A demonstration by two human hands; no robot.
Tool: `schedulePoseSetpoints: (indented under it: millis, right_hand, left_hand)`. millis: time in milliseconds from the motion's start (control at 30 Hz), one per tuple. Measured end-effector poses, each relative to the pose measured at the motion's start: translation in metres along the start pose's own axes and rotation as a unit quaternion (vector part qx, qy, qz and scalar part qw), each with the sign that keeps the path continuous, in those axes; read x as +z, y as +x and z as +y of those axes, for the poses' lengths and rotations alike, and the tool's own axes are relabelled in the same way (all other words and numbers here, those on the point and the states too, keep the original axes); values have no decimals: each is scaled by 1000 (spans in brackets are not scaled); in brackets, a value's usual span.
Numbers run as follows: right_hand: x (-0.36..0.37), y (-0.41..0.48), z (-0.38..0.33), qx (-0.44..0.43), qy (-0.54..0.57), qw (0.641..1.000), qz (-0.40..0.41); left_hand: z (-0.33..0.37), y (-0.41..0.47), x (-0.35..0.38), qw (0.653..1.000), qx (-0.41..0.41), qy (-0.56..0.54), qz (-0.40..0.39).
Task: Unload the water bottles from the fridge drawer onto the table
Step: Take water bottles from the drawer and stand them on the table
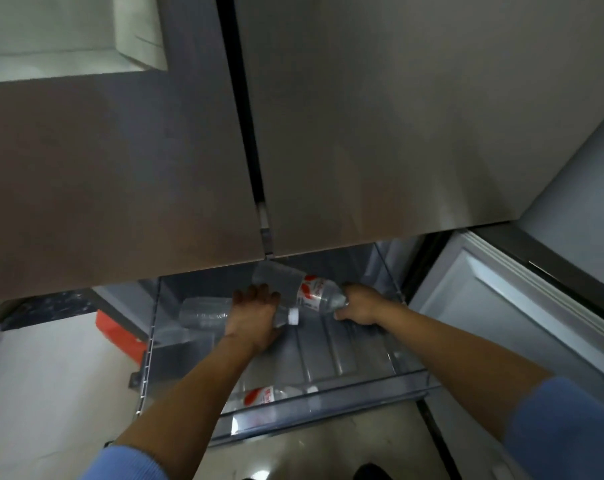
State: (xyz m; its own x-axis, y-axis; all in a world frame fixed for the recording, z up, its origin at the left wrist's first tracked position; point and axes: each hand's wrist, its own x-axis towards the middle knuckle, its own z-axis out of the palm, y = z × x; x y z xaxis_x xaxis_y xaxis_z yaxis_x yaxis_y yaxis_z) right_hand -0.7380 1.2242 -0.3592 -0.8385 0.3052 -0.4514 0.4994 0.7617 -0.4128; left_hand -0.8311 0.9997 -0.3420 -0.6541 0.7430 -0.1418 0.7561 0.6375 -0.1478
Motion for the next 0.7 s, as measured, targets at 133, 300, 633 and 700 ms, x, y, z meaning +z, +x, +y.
schedulePoseSetpoints:
  millis: [133,300,633,700]
  right_hand:
    - [4,-8,4,-3,116,993,-2]
    - [6,-28,-12,-26,197,979,36]
    - [-2,-85,-67,50,74,966,243]
    - [-2,-93,-74,55,57,959,271]
  left_hand:
    - [7,-8,-3,999,35,32,-16]
    - [-3,-28,-27,997,80,-21,9]
    - [-68,-74,-85,987,134,-36,81]
    - [-78,-80,-88,986,136,-26,88]
